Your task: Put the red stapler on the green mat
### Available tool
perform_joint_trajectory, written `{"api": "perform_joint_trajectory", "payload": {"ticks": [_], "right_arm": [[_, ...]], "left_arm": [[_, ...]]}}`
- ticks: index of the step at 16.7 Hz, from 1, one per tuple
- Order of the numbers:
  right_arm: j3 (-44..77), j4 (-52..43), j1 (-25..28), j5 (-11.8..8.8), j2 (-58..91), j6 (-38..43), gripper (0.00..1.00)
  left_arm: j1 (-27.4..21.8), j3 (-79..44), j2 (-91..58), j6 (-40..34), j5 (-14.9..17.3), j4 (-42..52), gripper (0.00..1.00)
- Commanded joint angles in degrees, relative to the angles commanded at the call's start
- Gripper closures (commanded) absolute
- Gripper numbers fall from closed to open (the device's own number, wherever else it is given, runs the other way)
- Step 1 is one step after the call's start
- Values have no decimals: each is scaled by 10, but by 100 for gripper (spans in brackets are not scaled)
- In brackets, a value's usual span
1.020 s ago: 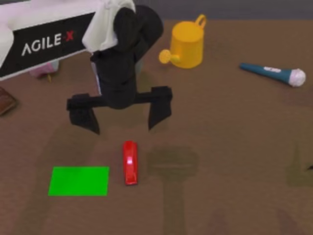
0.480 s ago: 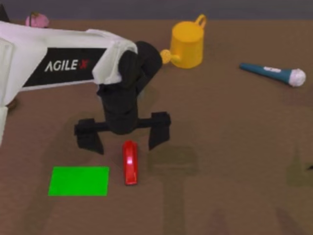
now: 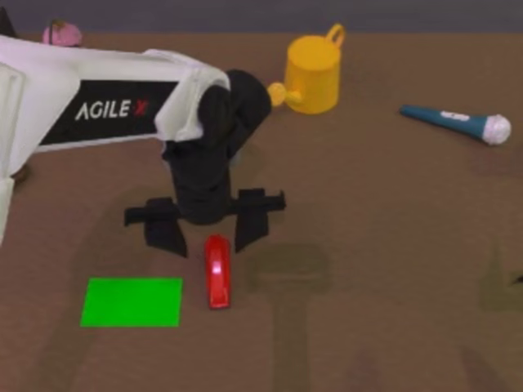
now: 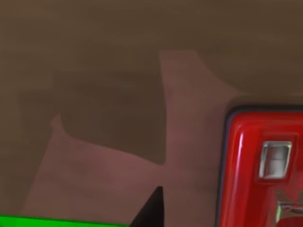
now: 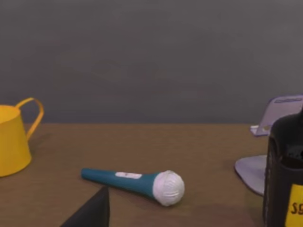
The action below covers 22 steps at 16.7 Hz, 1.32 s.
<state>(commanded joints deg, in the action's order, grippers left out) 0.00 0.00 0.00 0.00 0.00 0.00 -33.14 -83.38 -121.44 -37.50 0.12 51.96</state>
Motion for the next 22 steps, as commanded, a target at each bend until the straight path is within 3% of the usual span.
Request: {"api": "perform_joint_trajectory", "payload": {"ticks": [6, 17, 22], "right_arm": [[0, 0, 0, 0, 0, 0, 0], [0, 0, 0, 0, 0, 0, 0], [0, 0, 0, 0, 0, 0, 0]], "left_arm": [[0, 0, 0, 0, 0, 0, 98], [0, -9, 2, 1, 0, 10, 100], [5, -90, 27, -2, -1, 124, 100]]}}
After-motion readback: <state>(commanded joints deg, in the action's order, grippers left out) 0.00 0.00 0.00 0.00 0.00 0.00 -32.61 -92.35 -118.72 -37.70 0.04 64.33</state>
